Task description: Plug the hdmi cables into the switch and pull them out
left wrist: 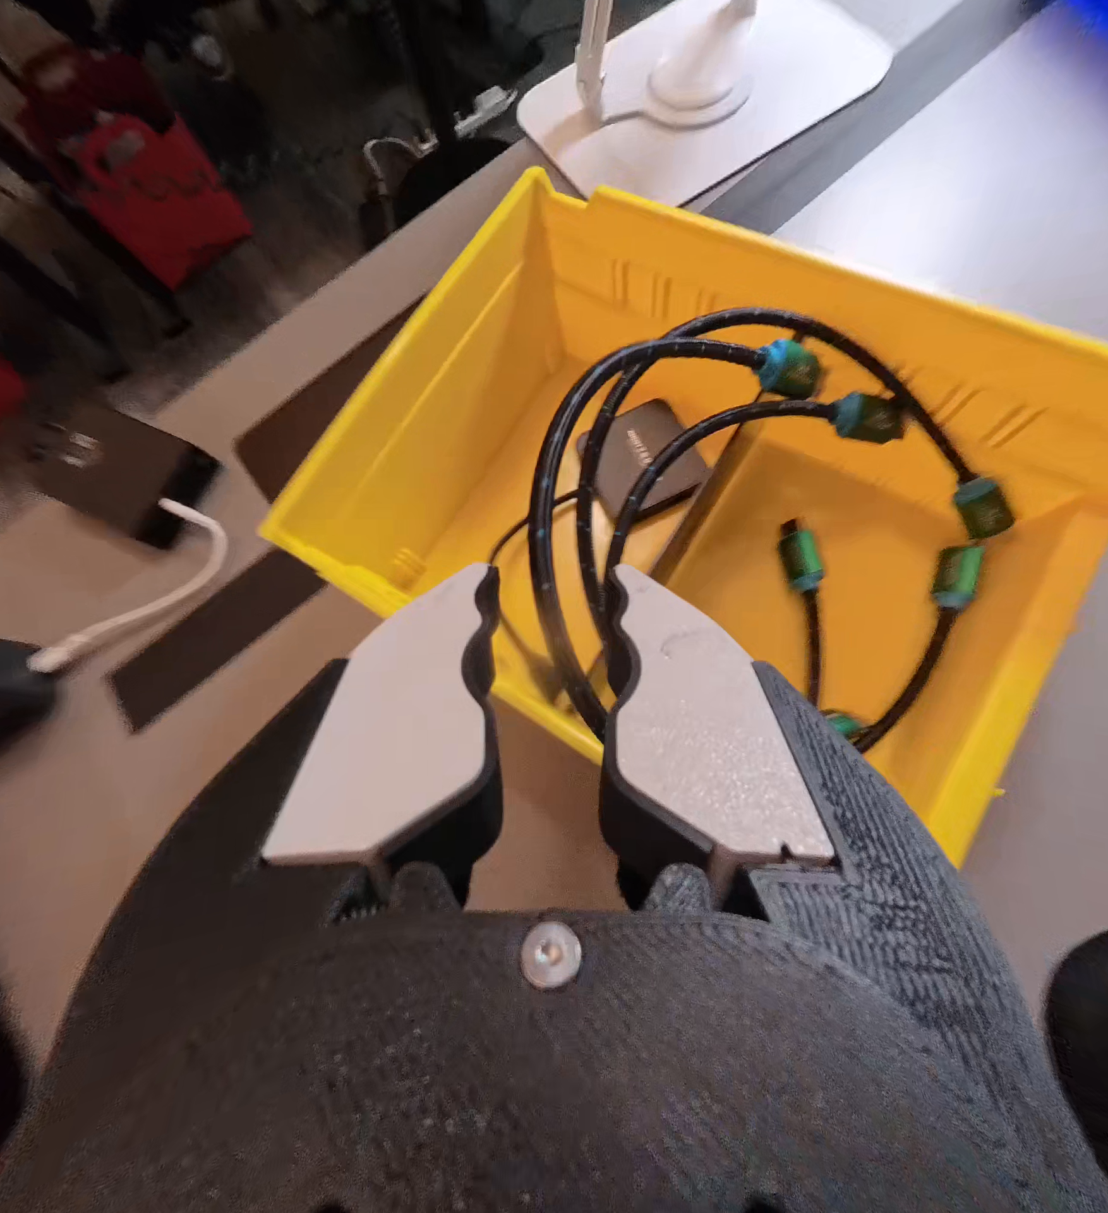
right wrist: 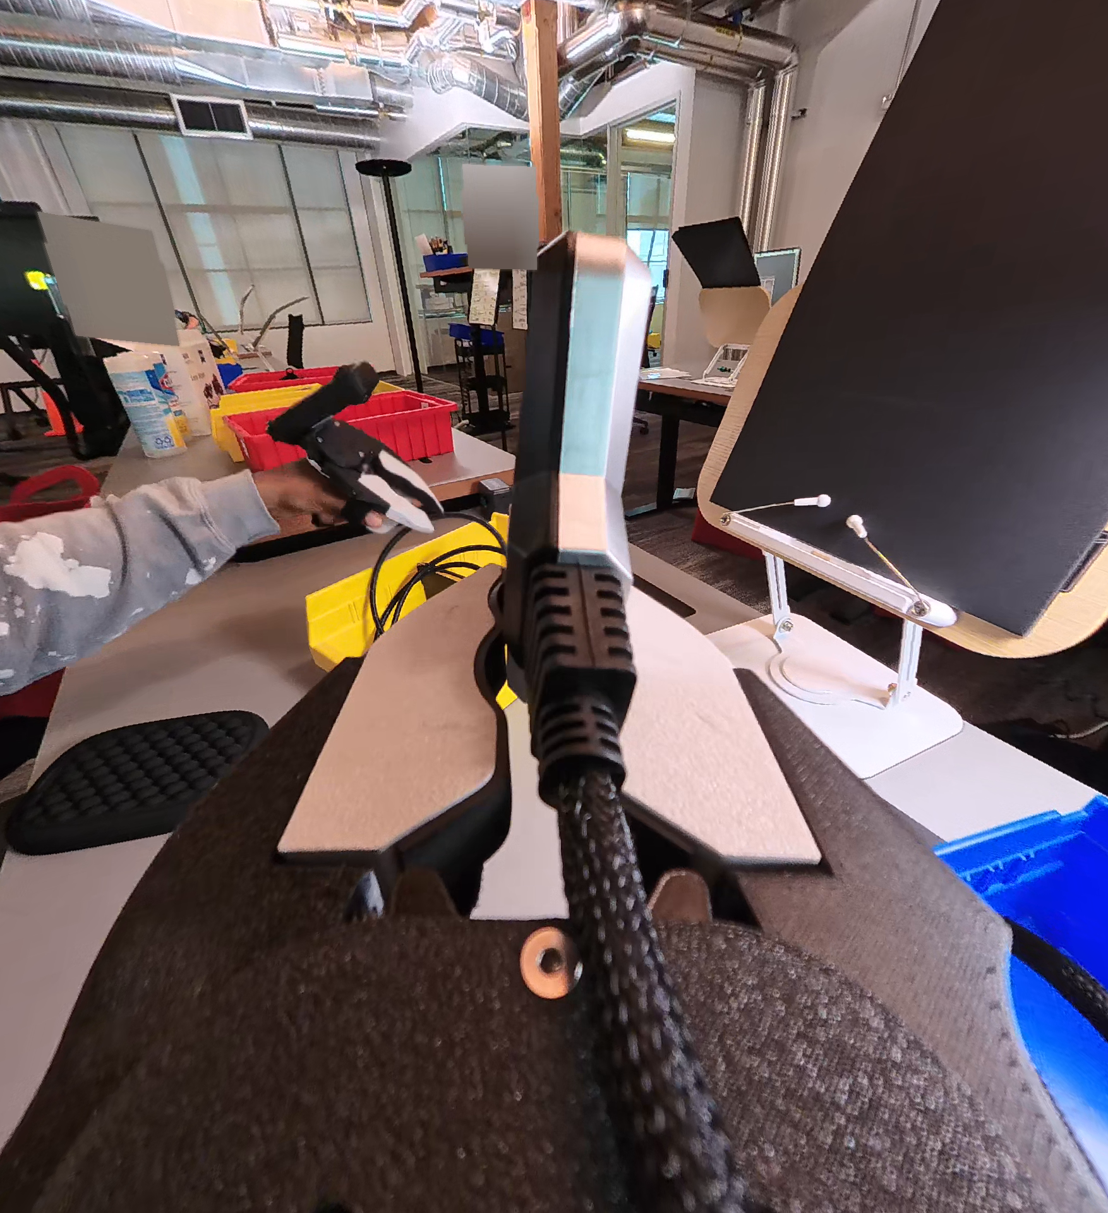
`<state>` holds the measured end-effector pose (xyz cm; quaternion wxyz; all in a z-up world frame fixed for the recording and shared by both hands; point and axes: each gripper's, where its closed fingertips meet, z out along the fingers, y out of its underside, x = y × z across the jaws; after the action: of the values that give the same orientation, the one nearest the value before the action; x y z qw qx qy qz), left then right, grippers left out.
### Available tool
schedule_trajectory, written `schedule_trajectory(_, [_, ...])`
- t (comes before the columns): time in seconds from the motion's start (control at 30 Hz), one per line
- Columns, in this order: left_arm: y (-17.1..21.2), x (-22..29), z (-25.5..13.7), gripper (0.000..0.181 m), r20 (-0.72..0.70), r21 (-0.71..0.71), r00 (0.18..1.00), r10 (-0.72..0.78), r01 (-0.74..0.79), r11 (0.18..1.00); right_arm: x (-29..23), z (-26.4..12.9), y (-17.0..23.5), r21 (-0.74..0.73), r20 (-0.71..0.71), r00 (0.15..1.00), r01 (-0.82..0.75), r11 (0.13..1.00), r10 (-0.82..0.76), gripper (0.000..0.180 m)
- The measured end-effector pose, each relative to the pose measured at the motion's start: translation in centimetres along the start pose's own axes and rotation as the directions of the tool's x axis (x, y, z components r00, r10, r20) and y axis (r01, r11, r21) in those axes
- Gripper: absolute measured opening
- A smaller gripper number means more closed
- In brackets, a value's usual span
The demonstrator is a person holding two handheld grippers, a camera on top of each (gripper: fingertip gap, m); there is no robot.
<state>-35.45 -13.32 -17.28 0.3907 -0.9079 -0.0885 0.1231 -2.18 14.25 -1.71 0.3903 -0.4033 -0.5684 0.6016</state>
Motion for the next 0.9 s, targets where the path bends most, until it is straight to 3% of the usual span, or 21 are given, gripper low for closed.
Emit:
schedule_trajectory(0.1, [-2.9, 0.2, -1.0, 0.035, 0.026, 0.005, 0.989, 0.148, -0.148, 0.989, -0.2, 0.2, 0.1, 0.001, 0.012, 1.0, -0.004, 1.0, 0.004, 0.021])
schedule_trajectory(0.23, [-6.6, 4.3, 0.0, 0.033, -0.132, -0.021, 0.927, 0.351, -0.356, 0.934, -0.3, 0.5, 0.3, 0.002, 0.032, 0.999, -0.016, 1.0, 0.016, 0.021])
schedule_trajectory(0.43, [-5.1, 9.1, 5.8, 0.03, -0.415, -0.203, 0.765, 0.492, -0.605, 0.77, 0.0, 0.6, 1.0, -0.016, 0.034, 0.999, -0.009, 1.0, 0.009, 0.021])
schedule_trajectory(0.67, [-3.8, 8.1, 8.9, 0.028, -0.507, -0.319, 0.668, 0.544, -0.732, 0.602, 1.3, 0.5, 1.7, -0.019, 0.031, 0.999, -0.044, 0.999, 0.044, 0.021])
schedule_trajectory(0.9, [-2.7, 8.7, 9.8, 0.025, -0.628, -0.365, 0.645, 0.436, -0.738, 0.567, 1.9, 1.0, 2.6, -0.038, 0.037, 0.997, -0.066, 0.997, 0.068, 0.022])
